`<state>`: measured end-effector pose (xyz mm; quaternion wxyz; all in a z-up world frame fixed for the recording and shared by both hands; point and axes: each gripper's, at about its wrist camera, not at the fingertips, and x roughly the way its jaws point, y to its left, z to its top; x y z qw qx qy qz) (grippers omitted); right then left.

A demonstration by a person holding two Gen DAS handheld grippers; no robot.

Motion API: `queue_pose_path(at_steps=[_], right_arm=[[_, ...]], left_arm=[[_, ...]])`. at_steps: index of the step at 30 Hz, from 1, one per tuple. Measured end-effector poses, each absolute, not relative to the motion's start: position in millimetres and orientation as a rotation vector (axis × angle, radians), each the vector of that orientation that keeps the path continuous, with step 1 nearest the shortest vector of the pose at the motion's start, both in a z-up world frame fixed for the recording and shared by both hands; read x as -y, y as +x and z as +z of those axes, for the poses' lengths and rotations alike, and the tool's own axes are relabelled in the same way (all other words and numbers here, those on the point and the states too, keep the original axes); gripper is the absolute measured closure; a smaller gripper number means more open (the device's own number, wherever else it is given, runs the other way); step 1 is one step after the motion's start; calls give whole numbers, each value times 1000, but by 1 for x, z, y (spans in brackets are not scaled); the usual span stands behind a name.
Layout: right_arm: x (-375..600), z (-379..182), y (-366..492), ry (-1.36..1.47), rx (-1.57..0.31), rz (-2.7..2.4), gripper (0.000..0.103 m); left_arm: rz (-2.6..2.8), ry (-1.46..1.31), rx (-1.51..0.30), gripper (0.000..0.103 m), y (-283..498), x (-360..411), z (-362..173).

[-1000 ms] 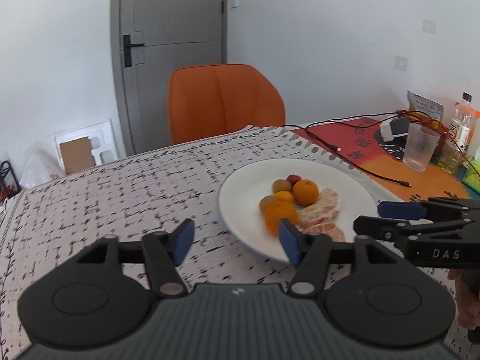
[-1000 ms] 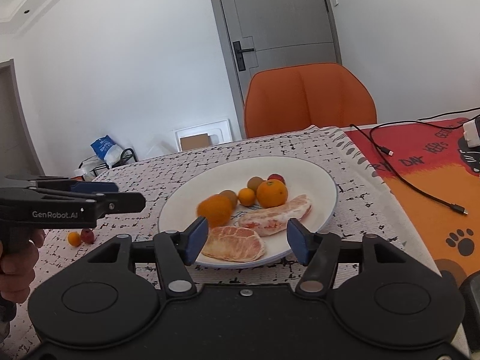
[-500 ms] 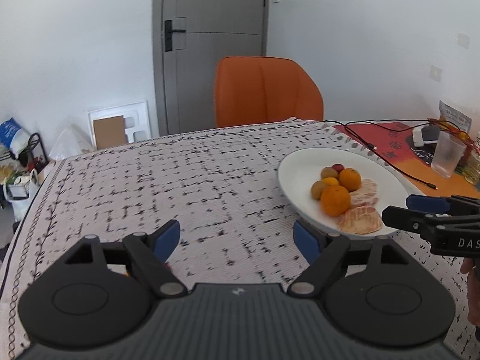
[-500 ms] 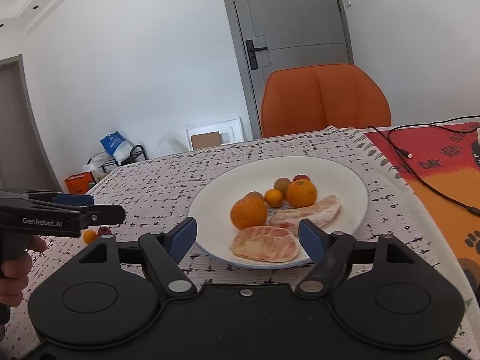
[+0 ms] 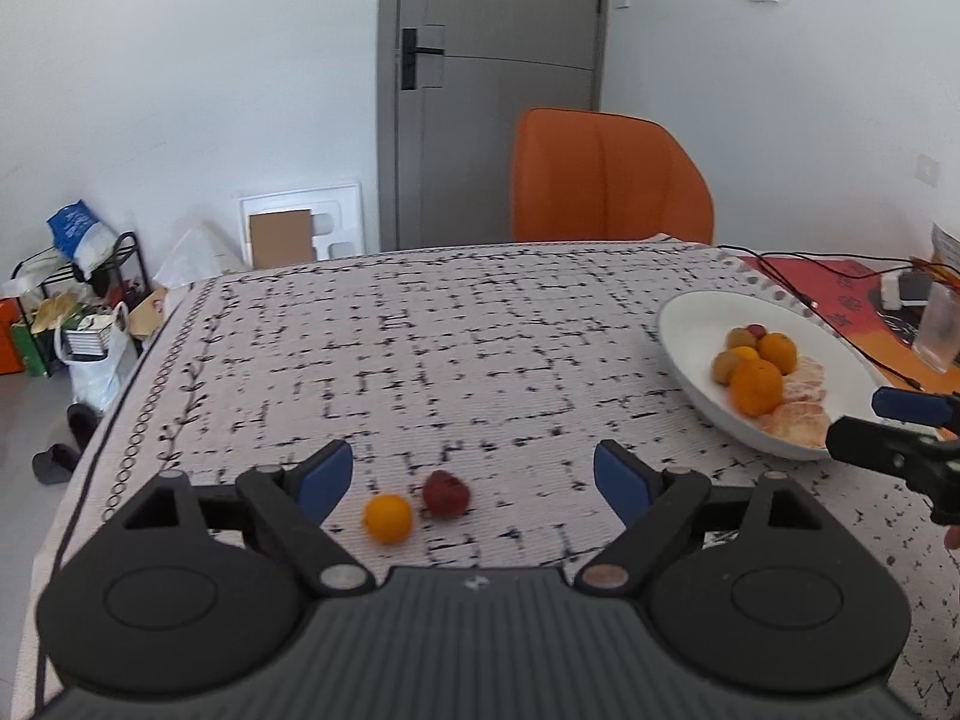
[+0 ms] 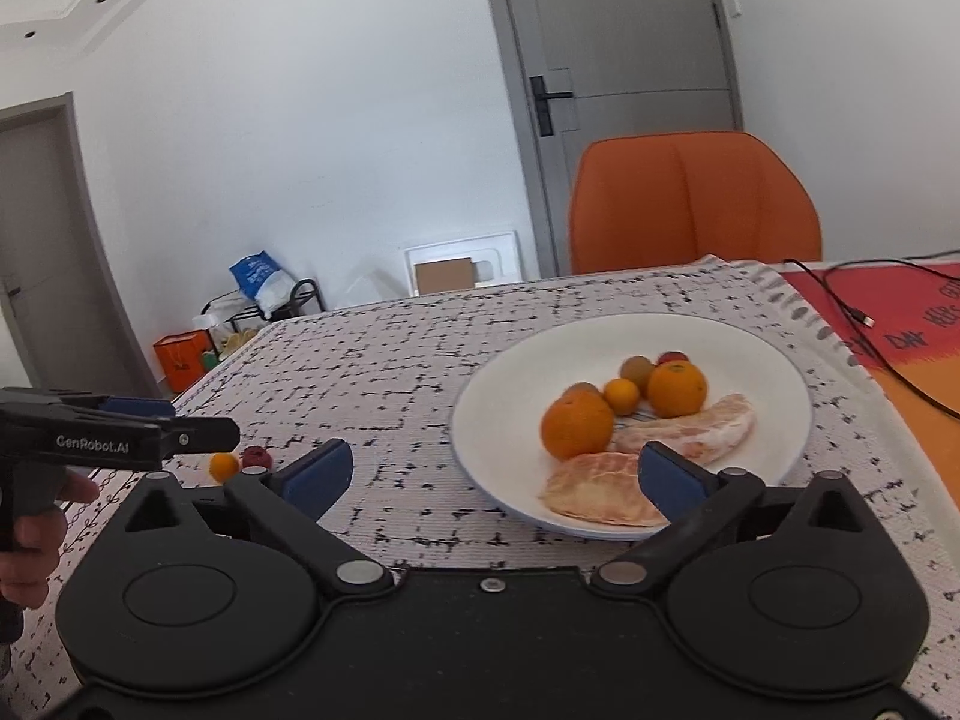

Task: Organize fruits
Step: 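Open the left gripper over the plate and move both grippers back to the table, then grasp the small mandarin with the left gripper while the right gripper grasps the red plum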

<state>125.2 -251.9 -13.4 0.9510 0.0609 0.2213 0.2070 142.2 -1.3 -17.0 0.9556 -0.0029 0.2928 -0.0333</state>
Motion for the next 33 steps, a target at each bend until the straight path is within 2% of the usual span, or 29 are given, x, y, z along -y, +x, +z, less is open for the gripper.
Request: queue_pose_path(at_steps=[11, 16, 30, 32, 33], right_arm=[[232, -17, 129, 106, -473, 459, 0], [224, -18, 134, 100, -482, 476, 0], [189, -18, 147, 67, -514, 573, 1], [184, -18, 149, 61, -521, 587, 3], [180, -18, 151, 55, -528, 597, 6]], left_arm=[[-24, -15, -575, 17, 141, -18, -26], [-37, -44, -585, 21, 144, -26, -34], [-43, -85, -631, 54, 155, -37, -57], [-45, -93, -647, 72, 158, -40, -61], [-47, -102, -656, 77, 158, -42, -63]])
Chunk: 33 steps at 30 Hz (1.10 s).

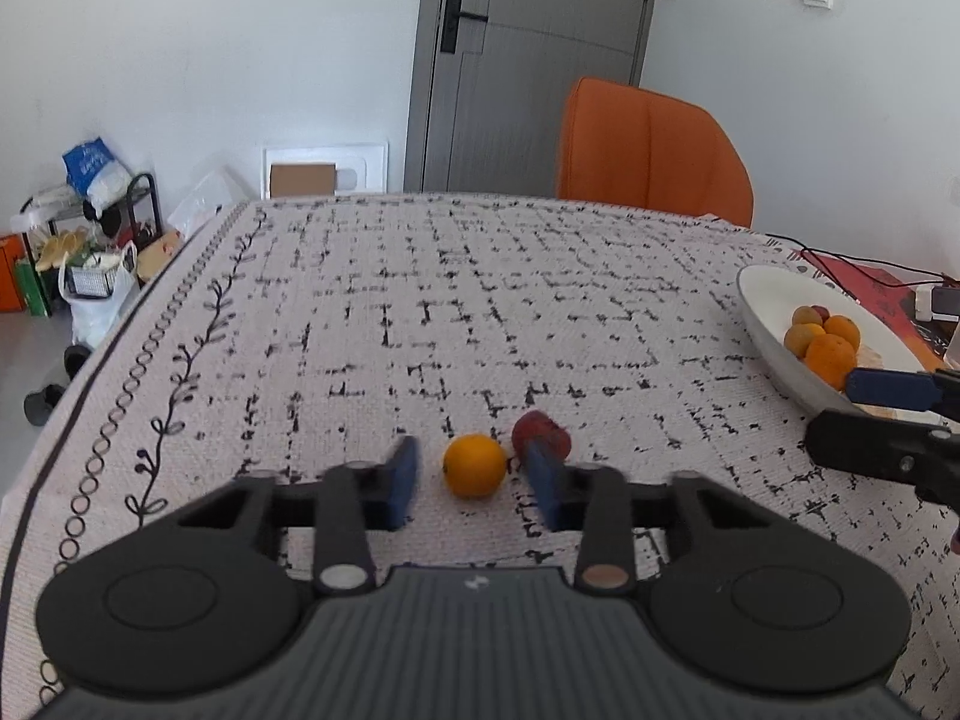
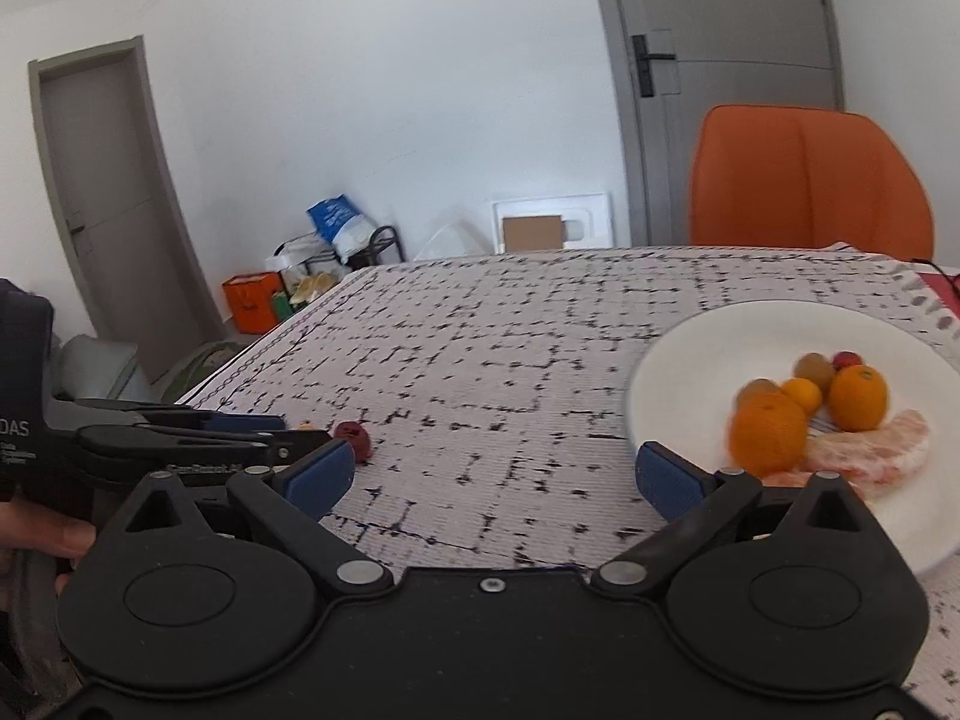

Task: Organize fruits
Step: 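Grasp the small mandarin with the left gripper while the right gripper grasps the red plum, then carry the mandarin and plum to the plate and open both grippers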

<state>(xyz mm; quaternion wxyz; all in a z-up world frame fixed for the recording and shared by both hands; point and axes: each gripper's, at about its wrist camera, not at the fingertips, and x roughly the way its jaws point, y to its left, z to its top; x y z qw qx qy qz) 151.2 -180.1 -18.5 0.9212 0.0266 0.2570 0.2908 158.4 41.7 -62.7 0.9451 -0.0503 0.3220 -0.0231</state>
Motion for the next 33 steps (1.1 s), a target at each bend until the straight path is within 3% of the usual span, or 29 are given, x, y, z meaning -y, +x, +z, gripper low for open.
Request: queue_pose_path(at_steps=[1, 5, 25, 31, 33], right_arm=[[176, -19, 153, 46, -535, 608, 7], [159, -20, 160, -3, -555, 640, 21], [87, -25, 181, -103, -627, 763, 48], [81, -29, 186, -84, -645, 776, 59], [79, -31, 188, -82, -650, 771, 67]], left_arm=[[-51, -112, -660, 81, 159, -44, -64], [-46, -135, -652, 82, 153, -49, -61], [1, -199, -585, 82, 134, -88, -51], [19, -201, -579, 82, 128, -96, -50], [24, -201, -578, 82, 127, -98, -49]])
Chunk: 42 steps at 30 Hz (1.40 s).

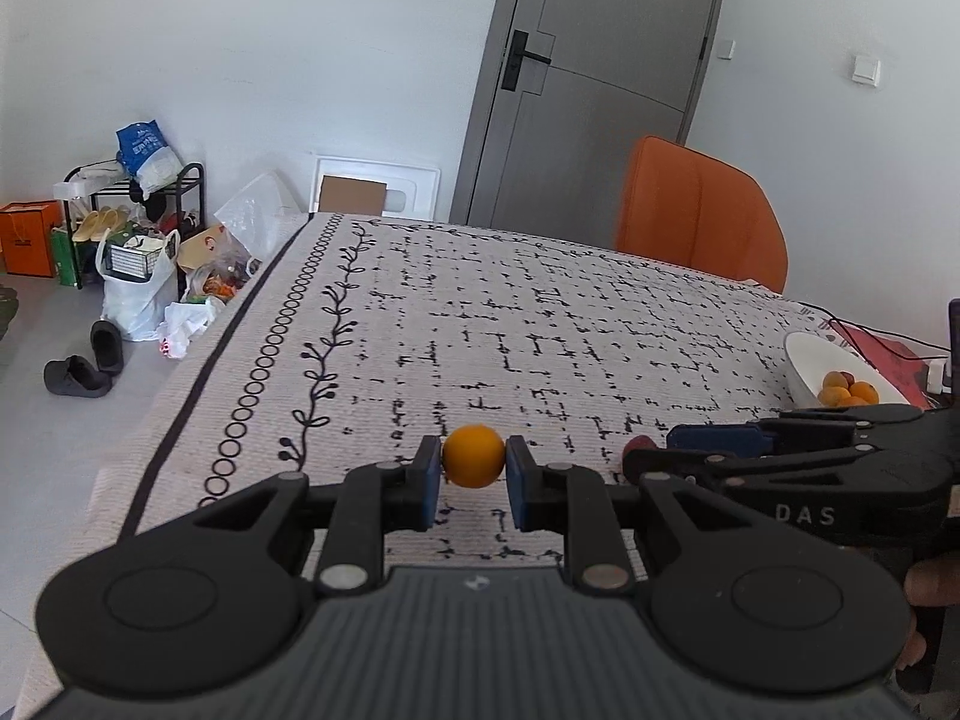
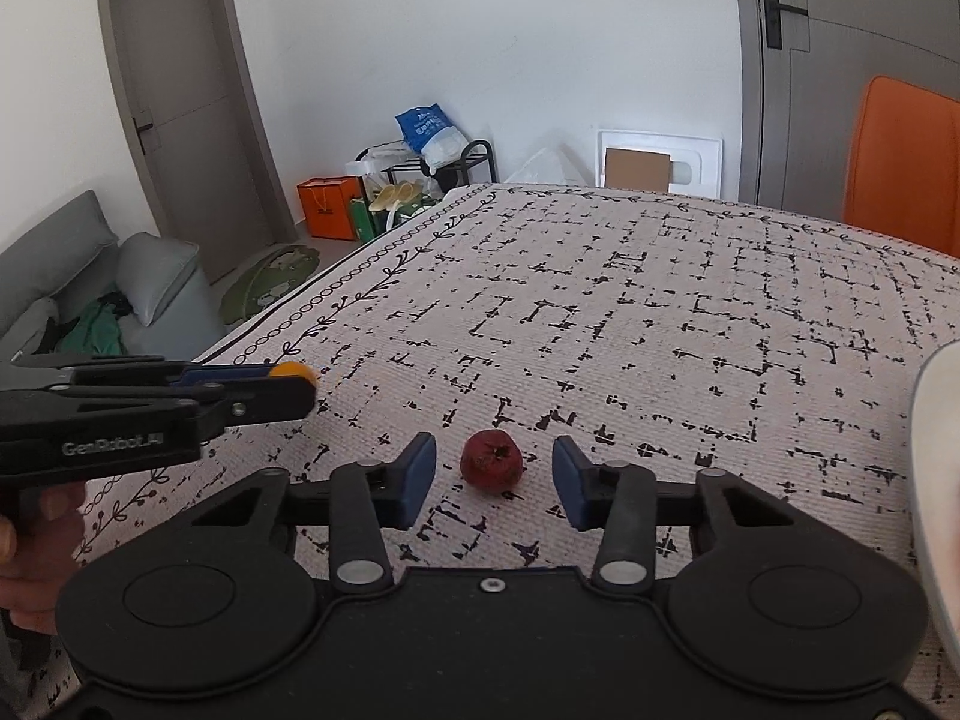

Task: Organize fruits
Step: 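Carry the mandarin and plum to the plate and open both grippers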

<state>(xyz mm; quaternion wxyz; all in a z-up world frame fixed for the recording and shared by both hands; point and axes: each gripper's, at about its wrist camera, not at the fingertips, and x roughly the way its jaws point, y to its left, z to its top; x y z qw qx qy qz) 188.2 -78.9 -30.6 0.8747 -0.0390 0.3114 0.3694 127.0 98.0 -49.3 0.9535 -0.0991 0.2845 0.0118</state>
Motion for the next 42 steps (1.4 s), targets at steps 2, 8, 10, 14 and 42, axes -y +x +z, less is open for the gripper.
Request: queue_pose_path(at_steps=[2, 8, 10, 14, 42], right_arm=[[77, -33, 190, -86, -664, 770, 81], [86, -25, 184, -69, -636, 768, 81], [94, -20, 181, -57, -619, 757, 81], [110, -14, 177, -36, -601, 728, 81], [241, -9, 150, 110, -488, 511, 81]], left_arm=[[27, -202, -578, 82, 126, -101, -49], [15, -199, -564, 82, 124, -97, -43], [4, -192, -558, 82, 123, -93, -41], [-26, -177, -548, 82, 125, -81, -36], [-239, -23, -525, 82, 152, 42, -11]])
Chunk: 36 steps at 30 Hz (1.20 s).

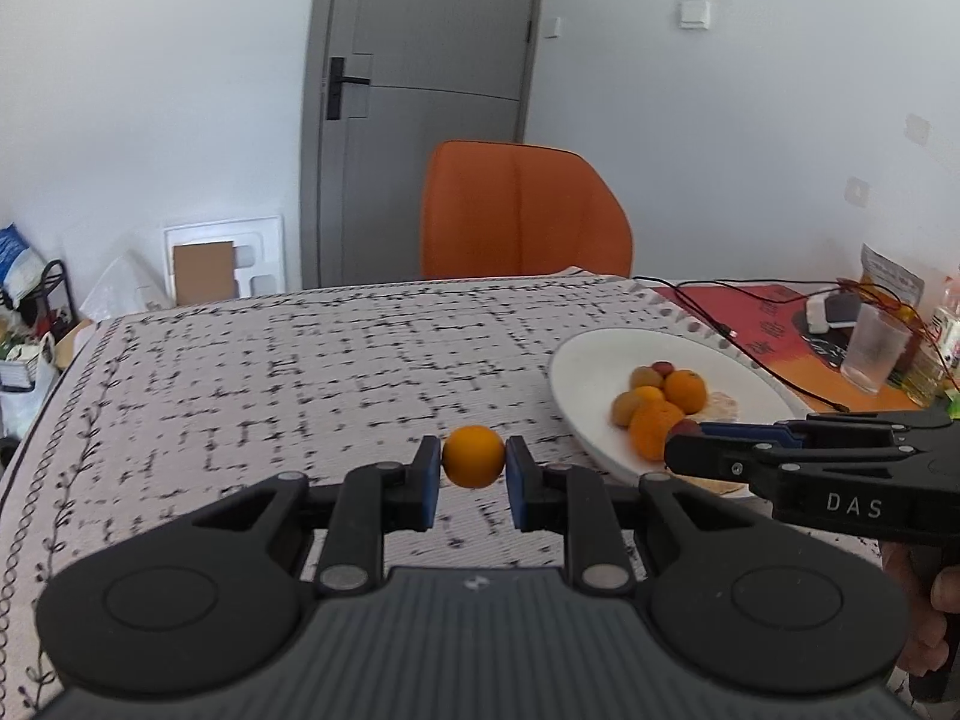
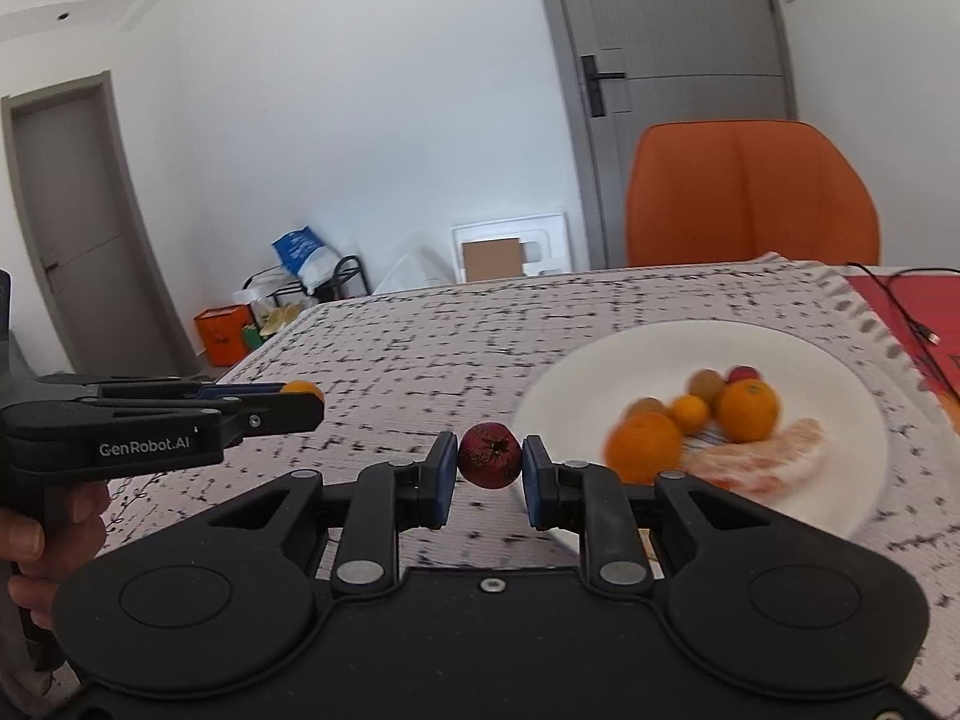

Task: Organize fruits
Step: 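Carry the mandarin and plum to the plate and open both grippers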

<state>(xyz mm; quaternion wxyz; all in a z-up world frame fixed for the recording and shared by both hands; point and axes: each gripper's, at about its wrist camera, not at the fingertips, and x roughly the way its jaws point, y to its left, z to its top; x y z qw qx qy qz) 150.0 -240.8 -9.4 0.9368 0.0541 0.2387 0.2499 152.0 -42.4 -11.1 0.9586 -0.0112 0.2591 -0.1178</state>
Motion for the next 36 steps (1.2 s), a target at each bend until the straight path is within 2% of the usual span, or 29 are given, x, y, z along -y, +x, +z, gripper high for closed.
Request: queue_pose_path(at_steps=[21, 25, 36], right_arm=[[313, -21, 150, 189, -473, 343, 81], [324, -26, 154, 214, -470, 303, 75], [339, -28, 145, 230, -486, 298, 75]], left_arm=[[-341, 82, -524, 82, 180, 107, -8], [-352, 90, -529, 82, 184, 115, -10], [-370, 98, -533, 81, 194, 133, -7]])
